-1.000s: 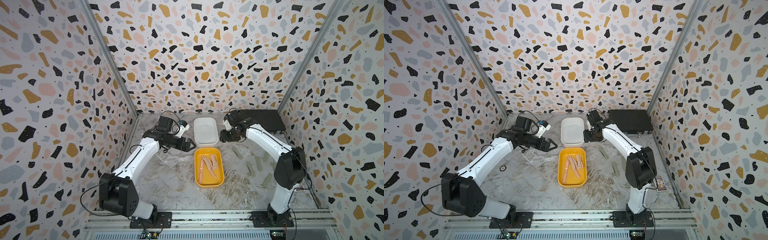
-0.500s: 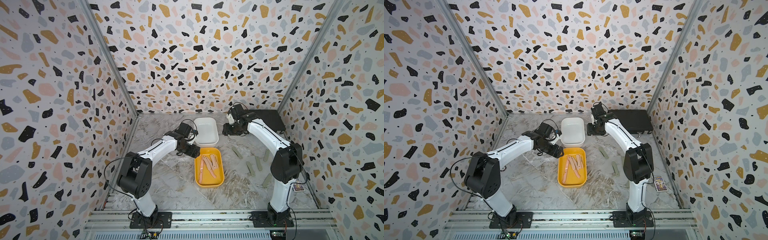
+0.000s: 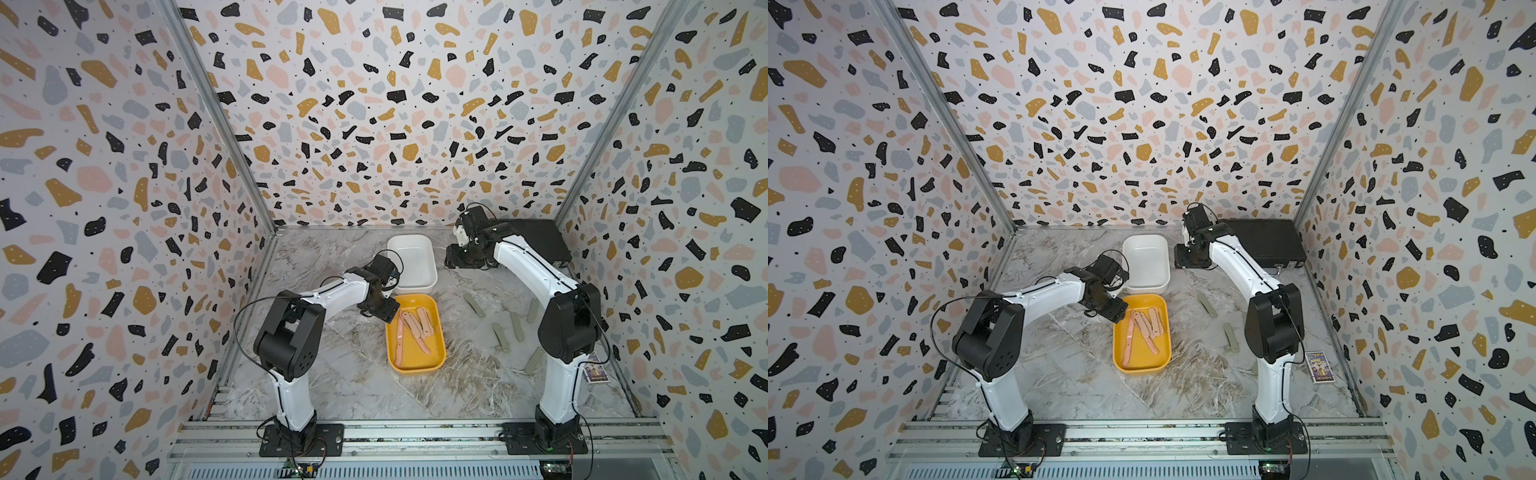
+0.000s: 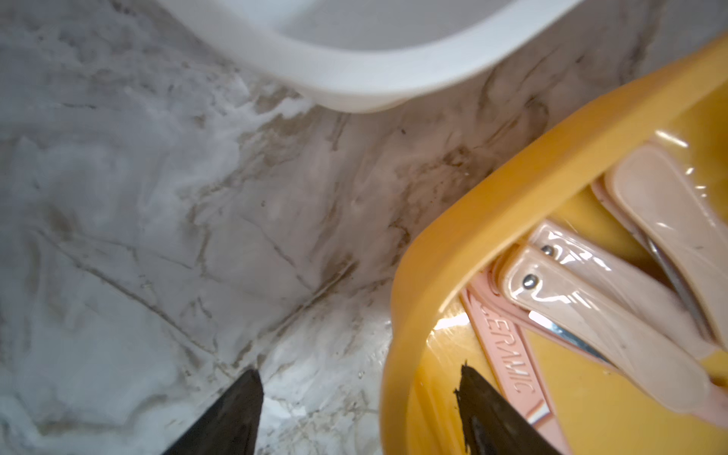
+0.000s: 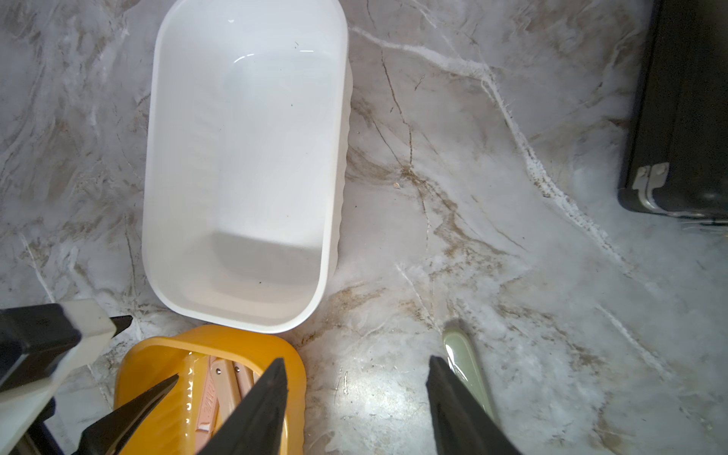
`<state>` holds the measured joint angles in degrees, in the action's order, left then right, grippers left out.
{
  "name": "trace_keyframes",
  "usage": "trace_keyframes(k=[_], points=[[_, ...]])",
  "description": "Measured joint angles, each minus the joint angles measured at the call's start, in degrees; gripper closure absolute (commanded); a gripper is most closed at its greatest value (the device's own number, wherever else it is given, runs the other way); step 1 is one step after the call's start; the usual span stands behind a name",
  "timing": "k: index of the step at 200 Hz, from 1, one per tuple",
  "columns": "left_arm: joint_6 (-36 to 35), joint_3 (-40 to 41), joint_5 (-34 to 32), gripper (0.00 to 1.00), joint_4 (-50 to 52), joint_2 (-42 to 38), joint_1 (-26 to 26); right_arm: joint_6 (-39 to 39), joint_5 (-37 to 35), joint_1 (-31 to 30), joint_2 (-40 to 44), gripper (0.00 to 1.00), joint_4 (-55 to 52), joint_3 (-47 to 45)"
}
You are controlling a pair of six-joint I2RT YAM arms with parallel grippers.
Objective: Place the fruit knives into the storage box by color
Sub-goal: Move the storage box to the center of the board.
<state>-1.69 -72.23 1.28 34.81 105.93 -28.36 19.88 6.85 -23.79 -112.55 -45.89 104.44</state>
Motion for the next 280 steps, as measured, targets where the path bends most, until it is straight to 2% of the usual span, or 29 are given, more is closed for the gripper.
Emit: trace_keyframes(k=[48,123,222,280], points=[[-1.05,-0.04,-3.17,0.22,-0.15,0.00,0.94,0.04,0.63,0.00,-1.55,0.41,0.07,0.98],[-3.37,-0.04,-3.76,0.22,0.02,0.00,8.39,1.20,1.31,0.00,-10.86,0.41,0.96,5.31],[-6.71,-0.04,-3.67,0.22,0.02,0.00,16.44,2.03,1.22,-3.67,-17.35,0.42,0.57,11.91],[-6.34,-0.31,-0.33,0.20,0.48,0.00,19.71,1.97,0.20,-5.64,-18.78,0.42,-0.96,13.16]])
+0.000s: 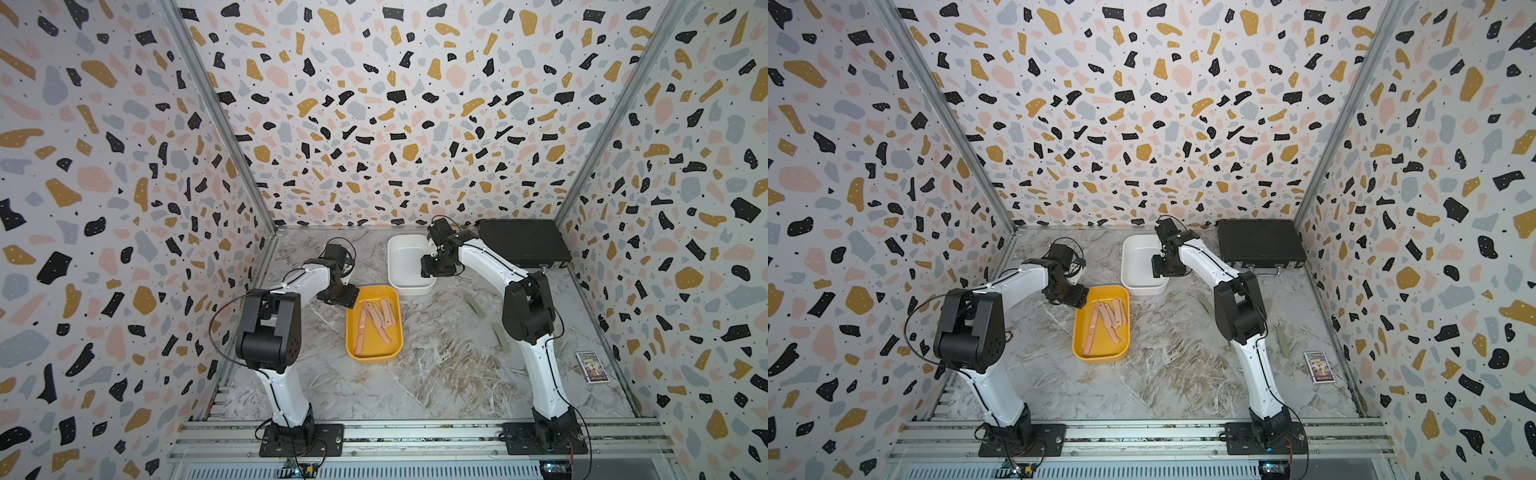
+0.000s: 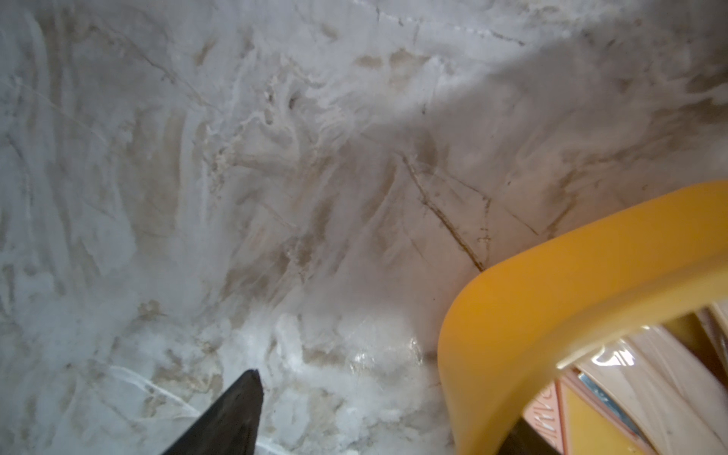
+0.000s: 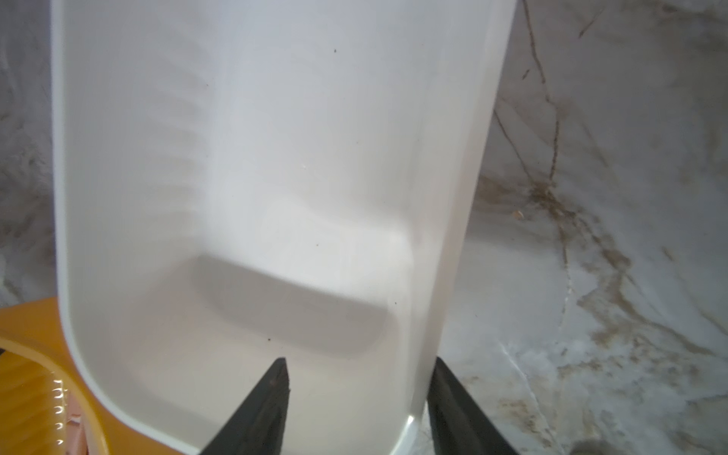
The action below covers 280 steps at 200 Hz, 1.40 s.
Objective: Place the fruit knives into the storage box by color
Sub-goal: Move the storage box to the center of the board.
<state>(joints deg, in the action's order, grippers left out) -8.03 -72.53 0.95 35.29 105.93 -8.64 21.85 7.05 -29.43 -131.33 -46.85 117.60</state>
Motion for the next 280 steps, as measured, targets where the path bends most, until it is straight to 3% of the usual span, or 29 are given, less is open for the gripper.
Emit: trace_keyframes(k=[41,84,132,178,238,280], points=[[1.62,-3.67,4.83,0.18,2.16,-1.36,1.60,-0.66,-1.49,0.00,-0.63,0.43,-1.86,0.00],[3.39,-7.37,11.21,0.16,4.44,-9.07,3.06,-1.62,-2.21,0.00,-0.63,0.44,-2.71,-0.15],[6.49,-11.50,24.68,0.15,7.04,-17.09,4.22,-2.86,-2.80,-0.17,-0.63,0.45,-3.37,-2.05],[9.25,-11.85,36.28,0.14,8.90,-18.82,4.17,-3.80,-3.67,-0.50,0.46,0.45,-3.78,-6.34],[11.82,-11.63,43.01,0.13,9.33,-18.97,3.43,-4.50,-4.09,-0.90,7.69,0.45,-3.65,-15.43],[13.68,-6.54,44.50,0.12,5.70,-20.76,-0.04,-4.81,-4.09,-1.81,14.34,0.45,-2.80,-23.23]])
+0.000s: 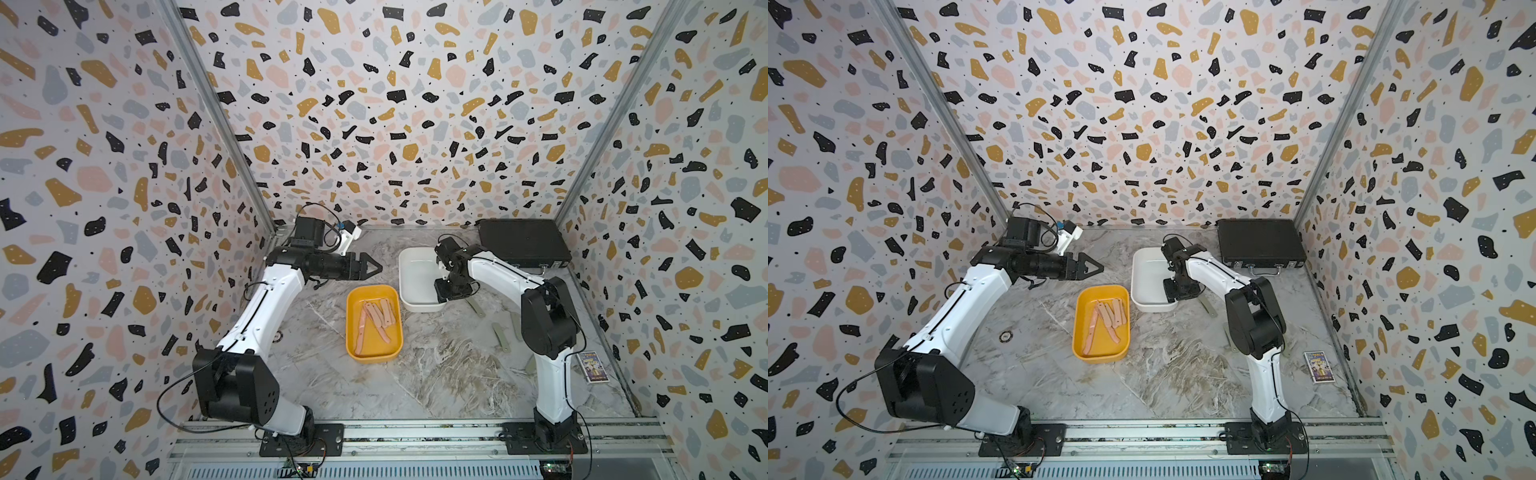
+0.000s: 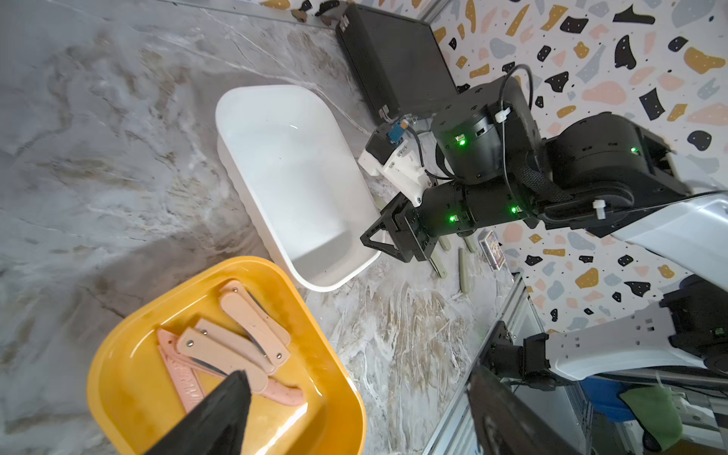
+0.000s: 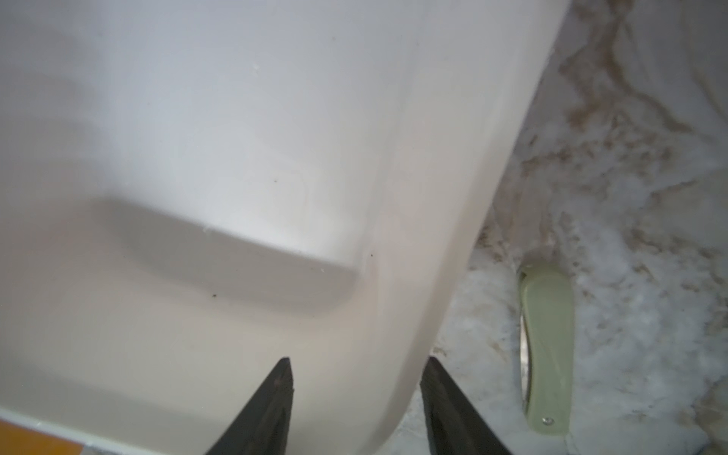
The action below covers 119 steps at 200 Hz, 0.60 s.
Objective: Place the fruit knives into the storage box by color
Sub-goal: Move the storage box to the center of the board.
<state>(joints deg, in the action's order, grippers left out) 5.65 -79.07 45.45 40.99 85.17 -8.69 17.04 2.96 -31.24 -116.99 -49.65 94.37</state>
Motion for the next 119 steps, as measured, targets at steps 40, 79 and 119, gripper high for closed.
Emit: trace_keyframes(k=[40,79,119], points=[[1.29,3.76,0.79,0.11,-3.19,-0.09,-2.54,-0.39,-0.04,-1.18,3.78,0.45,0.59,-5.86],[1.55,5.57,0.81,0.11,-4.74,-0.07,-3.61,-0.39,-0.24,-2.97,7.78,0.45,1.64,-12.94],[1.05,5.57,1.05,0.11,-4.66,0.63,-3.87,0.02,-0.24,-5.92,13.73,0.45,2.32,-20.79]])
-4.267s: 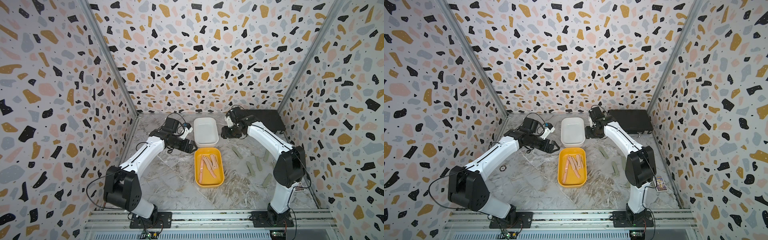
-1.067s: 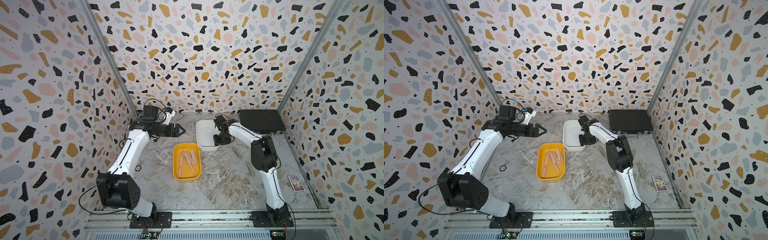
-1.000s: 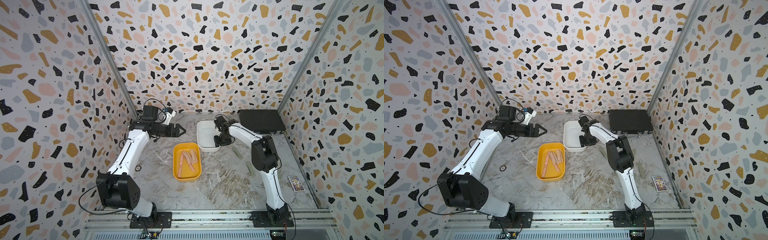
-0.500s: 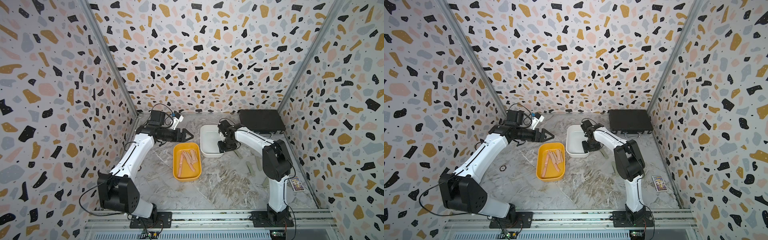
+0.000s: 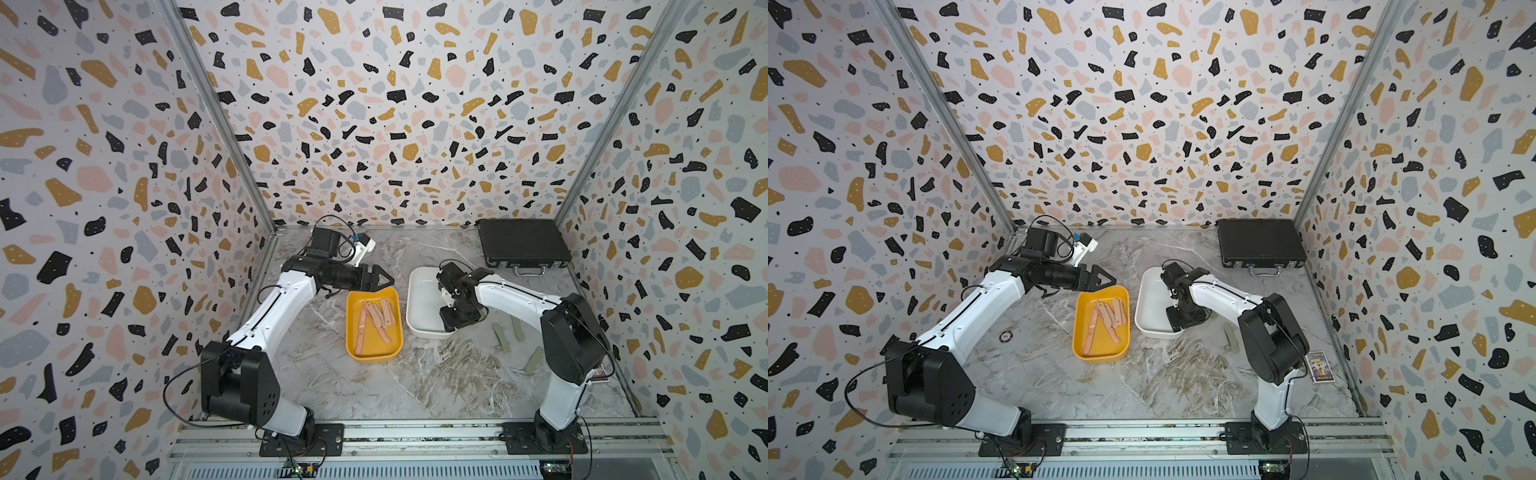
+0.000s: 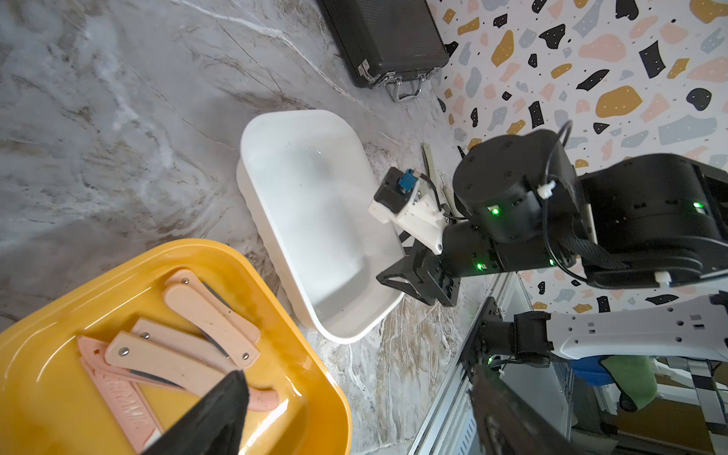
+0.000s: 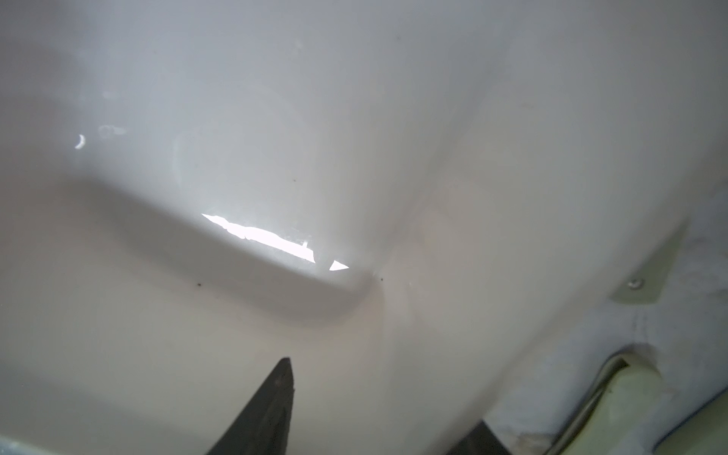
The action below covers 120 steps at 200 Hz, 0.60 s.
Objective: Place the fruit knives into the storage box by color
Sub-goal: Move the storage box to the center of the board.
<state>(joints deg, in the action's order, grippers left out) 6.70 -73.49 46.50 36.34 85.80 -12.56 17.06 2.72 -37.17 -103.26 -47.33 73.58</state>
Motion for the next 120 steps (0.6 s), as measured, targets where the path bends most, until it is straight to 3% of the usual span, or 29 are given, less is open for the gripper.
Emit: trace_keyframes(k=[56,120], points=[[1.42,2.86,1.22,0.11,-2.27,-0.02,-0.35,2.60,0.00,-4.96,6.64,0.46,0.57,-8.28],[2.32,4.66,1.64,0.10,-3.89,-0.87,-1.77,3.48,-1.36,-6.19,9.86,0.41,-1.36,-8.68]])
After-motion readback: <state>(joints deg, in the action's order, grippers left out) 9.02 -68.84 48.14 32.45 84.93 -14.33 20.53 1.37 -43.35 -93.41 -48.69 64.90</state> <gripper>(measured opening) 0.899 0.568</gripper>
